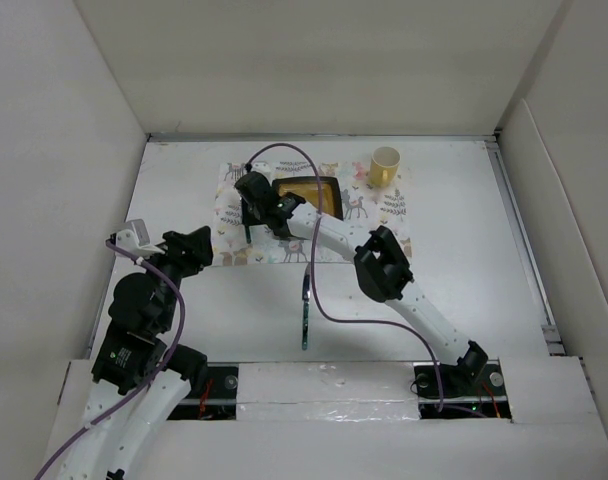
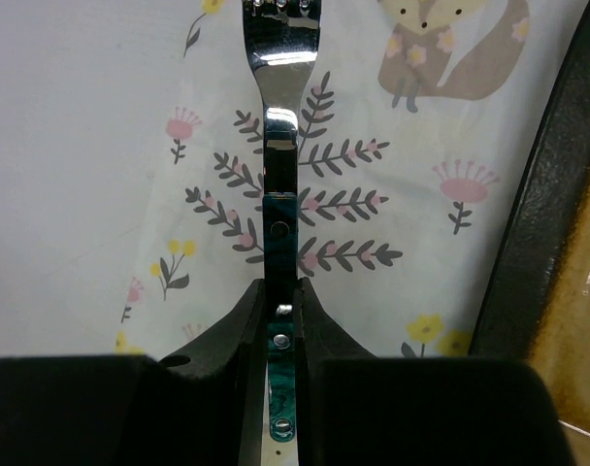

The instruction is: Set the dinner table for one person

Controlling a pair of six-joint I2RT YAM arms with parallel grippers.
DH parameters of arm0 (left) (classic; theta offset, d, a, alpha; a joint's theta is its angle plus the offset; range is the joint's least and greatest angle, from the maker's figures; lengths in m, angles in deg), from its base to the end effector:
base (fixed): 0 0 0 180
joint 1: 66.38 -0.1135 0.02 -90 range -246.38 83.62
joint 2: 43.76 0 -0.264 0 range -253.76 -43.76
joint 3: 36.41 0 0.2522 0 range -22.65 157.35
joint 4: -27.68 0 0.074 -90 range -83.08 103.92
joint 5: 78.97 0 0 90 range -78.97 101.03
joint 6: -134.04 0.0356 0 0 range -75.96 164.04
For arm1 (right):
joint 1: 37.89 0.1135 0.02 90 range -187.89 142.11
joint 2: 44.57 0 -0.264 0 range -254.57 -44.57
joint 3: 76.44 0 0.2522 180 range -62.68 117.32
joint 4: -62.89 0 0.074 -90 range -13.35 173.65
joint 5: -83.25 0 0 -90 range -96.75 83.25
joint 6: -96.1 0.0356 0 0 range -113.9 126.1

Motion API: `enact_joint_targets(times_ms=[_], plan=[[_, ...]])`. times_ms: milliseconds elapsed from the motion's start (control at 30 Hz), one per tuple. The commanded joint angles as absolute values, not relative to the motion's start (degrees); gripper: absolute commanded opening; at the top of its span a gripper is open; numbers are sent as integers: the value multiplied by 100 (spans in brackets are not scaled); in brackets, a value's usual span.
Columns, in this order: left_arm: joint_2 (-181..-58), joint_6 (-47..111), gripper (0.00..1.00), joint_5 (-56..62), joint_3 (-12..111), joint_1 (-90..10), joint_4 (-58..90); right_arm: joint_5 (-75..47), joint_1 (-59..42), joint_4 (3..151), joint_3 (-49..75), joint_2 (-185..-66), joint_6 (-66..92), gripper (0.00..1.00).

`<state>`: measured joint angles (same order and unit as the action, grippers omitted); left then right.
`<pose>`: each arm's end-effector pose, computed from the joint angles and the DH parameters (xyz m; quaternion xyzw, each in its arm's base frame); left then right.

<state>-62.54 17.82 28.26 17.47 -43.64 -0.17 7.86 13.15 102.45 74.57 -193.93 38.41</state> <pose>0.0811 -0.0226 0.3571 -0.1322 0.6498 -0.2173 0.7163 0.3747 0.4491 0.1887 -0.0899 0.8884 0.2042 0.4013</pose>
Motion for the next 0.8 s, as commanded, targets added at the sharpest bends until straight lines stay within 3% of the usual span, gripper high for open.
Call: enact_joint_targets(times_ms=[0,333,433,667,767], plan=[[-6309,1802,59,2737,1848,-4388,179,705,1308,10021,7470,-19258,4221,0],[-6318,1802,59,2702,1848,-4388,170,916,1370,9687,6644,-19038,4653,0],[-6318,1811,59,2720,1839,-4388,179,890,1370,9687,6635,-19056,4679,8],[-6336,1811,59,2728,1840,-4388,170,749,1370,9275,6223,-18583,4705,40],[-6353,1820,59,2711,1848,-4388,170,731,1370,9099,5951,-18144,4644,44]])
